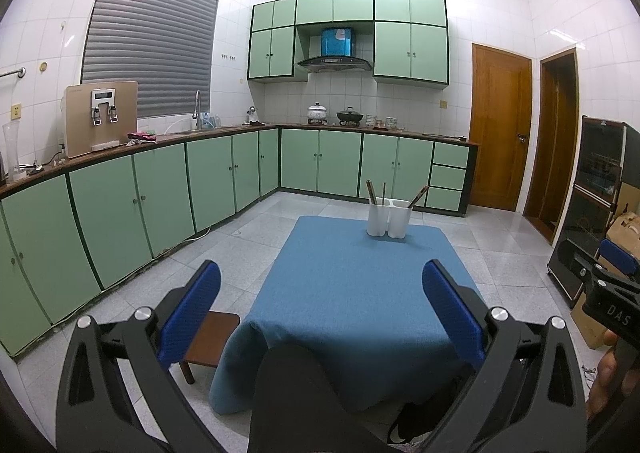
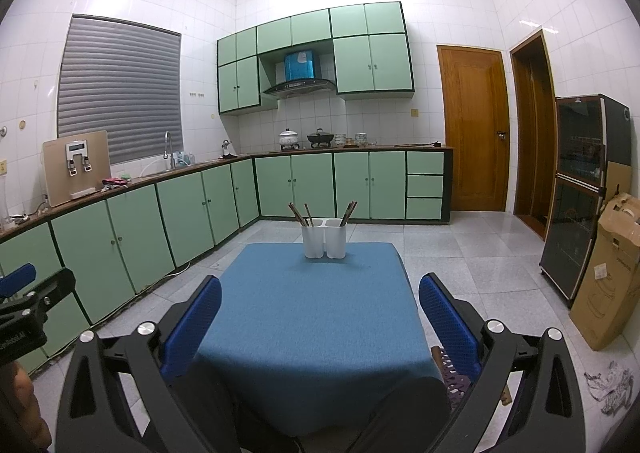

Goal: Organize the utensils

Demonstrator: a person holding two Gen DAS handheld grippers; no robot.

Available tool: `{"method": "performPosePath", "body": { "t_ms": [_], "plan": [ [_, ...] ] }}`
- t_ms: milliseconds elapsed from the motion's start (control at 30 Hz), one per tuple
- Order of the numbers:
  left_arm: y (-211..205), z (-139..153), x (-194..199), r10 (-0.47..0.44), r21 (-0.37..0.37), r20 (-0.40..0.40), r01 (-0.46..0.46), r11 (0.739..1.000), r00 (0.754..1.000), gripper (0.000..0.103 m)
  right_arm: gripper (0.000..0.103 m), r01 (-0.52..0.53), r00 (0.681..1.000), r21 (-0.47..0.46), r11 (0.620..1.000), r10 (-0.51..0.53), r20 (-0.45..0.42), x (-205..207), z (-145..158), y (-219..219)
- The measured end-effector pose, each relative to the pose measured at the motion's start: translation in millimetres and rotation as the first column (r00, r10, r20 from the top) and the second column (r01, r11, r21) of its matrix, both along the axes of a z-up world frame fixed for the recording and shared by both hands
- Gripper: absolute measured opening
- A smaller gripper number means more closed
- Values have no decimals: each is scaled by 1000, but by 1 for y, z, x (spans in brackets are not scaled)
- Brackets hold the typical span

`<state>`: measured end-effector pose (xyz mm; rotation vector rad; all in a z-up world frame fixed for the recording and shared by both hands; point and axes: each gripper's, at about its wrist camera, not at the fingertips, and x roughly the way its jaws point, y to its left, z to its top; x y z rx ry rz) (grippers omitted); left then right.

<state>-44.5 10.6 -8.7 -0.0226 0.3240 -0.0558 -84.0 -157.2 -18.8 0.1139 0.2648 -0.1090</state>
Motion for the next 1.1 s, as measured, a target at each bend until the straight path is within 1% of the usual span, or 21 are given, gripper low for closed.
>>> {"method": "performPosePath", "body": {
  "t_ms": [1100],
  "plan": [
    [-3,0,0,0,4,0,0,1000,1000,98,97,3,1000,3,1000,-3,2,3,-4,3]
  ]
}}
